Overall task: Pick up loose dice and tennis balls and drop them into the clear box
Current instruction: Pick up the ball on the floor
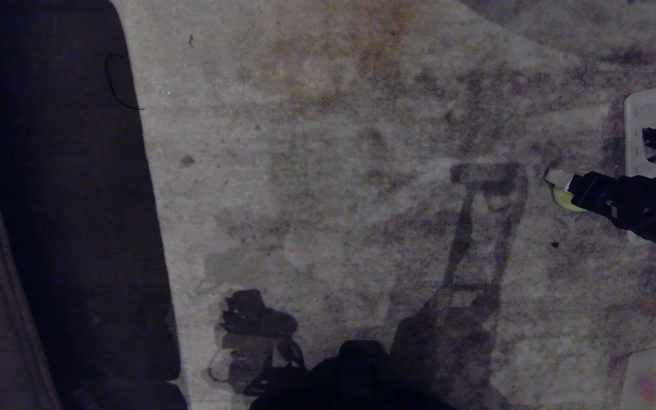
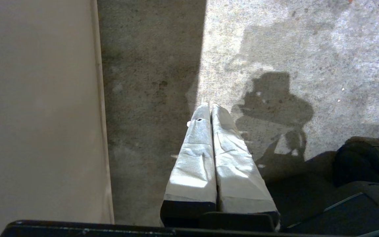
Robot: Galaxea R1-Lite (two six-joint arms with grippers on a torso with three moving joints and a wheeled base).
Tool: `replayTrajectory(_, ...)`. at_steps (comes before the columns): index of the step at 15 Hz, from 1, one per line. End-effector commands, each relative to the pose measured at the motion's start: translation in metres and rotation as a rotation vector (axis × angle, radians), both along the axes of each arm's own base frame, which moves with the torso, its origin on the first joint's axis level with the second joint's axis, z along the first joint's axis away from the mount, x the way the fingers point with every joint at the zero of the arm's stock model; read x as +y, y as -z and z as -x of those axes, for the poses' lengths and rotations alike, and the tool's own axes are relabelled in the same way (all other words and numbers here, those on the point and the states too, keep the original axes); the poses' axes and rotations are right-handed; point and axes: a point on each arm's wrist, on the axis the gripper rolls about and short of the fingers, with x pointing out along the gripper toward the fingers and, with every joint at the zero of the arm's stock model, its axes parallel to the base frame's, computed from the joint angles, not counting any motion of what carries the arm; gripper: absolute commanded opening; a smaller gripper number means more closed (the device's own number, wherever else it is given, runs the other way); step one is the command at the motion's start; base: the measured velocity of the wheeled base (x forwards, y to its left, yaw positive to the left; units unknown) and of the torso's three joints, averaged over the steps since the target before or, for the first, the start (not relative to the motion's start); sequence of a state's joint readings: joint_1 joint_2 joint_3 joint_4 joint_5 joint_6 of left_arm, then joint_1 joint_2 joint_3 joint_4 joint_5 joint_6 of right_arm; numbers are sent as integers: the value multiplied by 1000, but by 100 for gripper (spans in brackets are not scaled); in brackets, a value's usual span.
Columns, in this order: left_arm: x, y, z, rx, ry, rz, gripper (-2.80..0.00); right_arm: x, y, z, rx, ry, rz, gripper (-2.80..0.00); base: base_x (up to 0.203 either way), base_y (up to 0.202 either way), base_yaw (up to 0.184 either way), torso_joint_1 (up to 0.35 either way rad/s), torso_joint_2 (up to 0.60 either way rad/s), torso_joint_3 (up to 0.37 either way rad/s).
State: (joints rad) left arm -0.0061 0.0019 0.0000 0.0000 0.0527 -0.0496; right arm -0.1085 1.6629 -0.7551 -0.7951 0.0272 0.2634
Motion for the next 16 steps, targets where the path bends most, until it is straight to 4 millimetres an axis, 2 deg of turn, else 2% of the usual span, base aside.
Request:
replayTrajectory(1,0,0,0,1,0,1,-280,-3,2,-4,-4,8,-3,0,0,0,0,0,0,0)
replayTrajectory(3,0,0,0,1,1,1,-280,-5,3,-5,-1,14,-3,0,0,0,0,0,0,0)
replayTrajectory(4,0,0,0,1,1,1,-280,-5,6,-6,8,15,-4,-280,0,0,0,0,0,0)
replayTrajectory(11,0,0,0,1,1,1,-280,-4,10,-3,33,13,-4,-280,0,0,0,0,0,0)
replayTrajectory(13,0,0,0,1,-1,1,-280,-3,2,13,61,13,7,-280,0,0,0,0,0,0)
replayTrajectory(16,0,0,0,1,1,1,-280,2,-14,58,146,1,57,-280,0,0,0,0,0,0)
